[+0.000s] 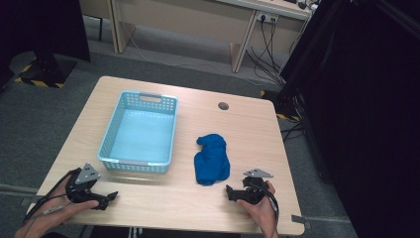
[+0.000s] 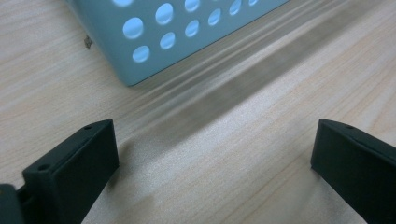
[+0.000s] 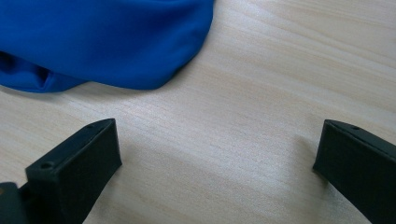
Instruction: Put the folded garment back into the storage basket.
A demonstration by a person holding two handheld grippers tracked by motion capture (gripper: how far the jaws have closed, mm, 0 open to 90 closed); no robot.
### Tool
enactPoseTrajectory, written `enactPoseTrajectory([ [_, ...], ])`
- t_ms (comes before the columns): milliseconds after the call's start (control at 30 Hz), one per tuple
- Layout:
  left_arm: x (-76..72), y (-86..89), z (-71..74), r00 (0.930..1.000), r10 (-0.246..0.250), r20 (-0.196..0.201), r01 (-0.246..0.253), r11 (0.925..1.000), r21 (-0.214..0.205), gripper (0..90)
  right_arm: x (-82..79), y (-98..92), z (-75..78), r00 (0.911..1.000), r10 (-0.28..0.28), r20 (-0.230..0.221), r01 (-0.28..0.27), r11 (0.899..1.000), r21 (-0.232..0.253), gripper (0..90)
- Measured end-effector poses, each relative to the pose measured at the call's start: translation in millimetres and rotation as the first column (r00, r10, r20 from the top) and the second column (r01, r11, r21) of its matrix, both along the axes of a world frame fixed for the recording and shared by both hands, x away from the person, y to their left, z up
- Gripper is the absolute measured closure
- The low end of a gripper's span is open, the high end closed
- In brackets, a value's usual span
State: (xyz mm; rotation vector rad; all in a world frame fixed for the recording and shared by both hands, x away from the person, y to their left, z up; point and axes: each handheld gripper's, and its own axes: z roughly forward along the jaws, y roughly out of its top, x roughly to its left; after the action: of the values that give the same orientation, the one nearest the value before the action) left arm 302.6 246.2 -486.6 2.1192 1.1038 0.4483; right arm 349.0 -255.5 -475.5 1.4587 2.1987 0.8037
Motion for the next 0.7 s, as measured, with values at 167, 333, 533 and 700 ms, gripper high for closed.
enactPoseTrajectory([
  [167,0.0,0.0,0.0,1.0,0.0,0.0,0.0,1.0,0.0,0.0,0.1,0.1,0.2,1.0,0.0,-0.002,0.0,1.0,-0.001,0.8],
  [333,0.0,0.0,0.0,1.0,0.0,0.0,0.0,1.0,0.0,0.0,0.6,0.4,0.9,0.9999,0.005,-0.011,-0.005,1.0,-0.001,0.9],
  [533,0.0,0.0,0.0,1.0,0.0,0.0,0.0,1.0,0.0,0.0,2.0,1.6,6.4,0.9995,0.03,0.005,-0.03,0.999,0.026,4.6],
  [700,0.0,0.0,0.0,1.0,0.0,0.0,0.0,1.0,0.0,0.0,1.6,2.4,11.2,0.9994,0.026,0.022,-0.027,0.998,0.051,3.9],
])
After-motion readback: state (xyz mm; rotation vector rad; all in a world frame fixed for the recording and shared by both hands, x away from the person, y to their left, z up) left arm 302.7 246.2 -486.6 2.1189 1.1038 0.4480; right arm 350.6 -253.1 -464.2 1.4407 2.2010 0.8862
